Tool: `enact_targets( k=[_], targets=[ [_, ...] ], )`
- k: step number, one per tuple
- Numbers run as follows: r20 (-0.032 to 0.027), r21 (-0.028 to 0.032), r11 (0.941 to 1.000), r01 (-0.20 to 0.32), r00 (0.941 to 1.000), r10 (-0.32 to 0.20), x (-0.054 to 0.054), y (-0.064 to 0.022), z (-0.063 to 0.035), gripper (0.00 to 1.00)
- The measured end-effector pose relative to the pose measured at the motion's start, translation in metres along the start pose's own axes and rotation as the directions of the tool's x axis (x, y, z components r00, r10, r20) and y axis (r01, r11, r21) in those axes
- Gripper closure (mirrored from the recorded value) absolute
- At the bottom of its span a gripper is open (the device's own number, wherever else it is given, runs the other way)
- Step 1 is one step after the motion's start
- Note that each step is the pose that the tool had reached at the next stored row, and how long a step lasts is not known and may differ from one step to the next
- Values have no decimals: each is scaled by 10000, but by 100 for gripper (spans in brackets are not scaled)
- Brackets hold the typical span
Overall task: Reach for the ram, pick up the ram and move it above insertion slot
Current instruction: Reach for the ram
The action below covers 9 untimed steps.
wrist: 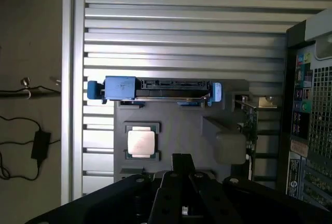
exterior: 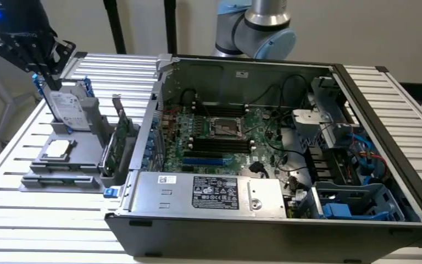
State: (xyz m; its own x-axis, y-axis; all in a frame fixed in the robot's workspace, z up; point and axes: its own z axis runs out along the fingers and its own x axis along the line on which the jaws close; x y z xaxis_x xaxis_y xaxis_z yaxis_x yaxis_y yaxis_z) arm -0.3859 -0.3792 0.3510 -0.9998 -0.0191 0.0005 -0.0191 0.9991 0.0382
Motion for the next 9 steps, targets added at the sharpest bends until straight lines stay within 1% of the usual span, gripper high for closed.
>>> enact_targets(
  k=[5,7,9],
  targets=[
    [-6,3,10000,1,10000,-1,0,-14,-5,89],
    [0,0,10000,1,10000,-1,1,-70,-4,89],
    [-2,0,10000,0,10000,0,3,-160,-7,89]
  ],
)
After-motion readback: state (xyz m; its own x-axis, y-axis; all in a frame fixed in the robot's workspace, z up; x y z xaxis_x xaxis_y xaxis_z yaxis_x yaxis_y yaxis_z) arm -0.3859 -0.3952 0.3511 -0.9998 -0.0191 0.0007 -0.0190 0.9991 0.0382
